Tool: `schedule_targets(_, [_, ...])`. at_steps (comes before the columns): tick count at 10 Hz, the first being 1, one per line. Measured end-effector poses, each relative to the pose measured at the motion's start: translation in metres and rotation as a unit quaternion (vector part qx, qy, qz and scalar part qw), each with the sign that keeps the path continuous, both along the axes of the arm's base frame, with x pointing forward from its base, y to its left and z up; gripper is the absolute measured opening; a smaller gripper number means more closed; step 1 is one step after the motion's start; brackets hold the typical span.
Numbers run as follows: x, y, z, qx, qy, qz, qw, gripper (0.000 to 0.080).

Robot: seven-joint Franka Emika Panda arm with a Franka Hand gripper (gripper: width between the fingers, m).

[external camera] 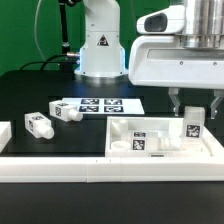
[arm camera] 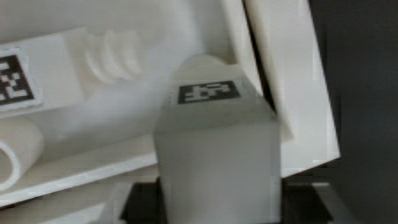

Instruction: Assemble one leg

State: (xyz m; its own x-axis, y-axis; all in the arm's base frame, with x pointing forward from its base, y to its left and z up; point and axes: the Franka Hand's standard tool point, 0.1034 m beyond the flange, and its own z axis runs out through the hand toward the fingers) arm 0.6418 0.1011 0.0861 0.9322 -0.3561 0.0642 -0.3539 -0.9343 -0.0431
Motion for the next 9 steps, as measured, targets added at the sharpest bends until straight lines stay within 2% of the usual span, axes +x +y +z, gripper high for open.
schedule_targets(2, [0.000, -0.003, 0.000, 0.002, 0.001, -0.050, 0.999, 0.0285])
schedule_targets(4, [0.000, -0.014, 0.000, 0.001, 0.001, -0.107, 0.994, 0.0286])
schedule_targets(6, [0.000, -0.018, 0.000, 0.000, 0.001, -0.115, 0.993, 0.0288])
schedule_targets(7, [0.000, -0.021, 0.005, 0.002, 0.001, -0.119, 0.993, 0.0363])
schedule_targets(8, [-0.001, -0.023, 0.021, 0.007, 0.003, -0.123, 0.992, 0.0363])
schedule_targets(9, [0.000, -0.024, 0.031, 0.010, 0.002, -0.125, 0.992, 0.0500])
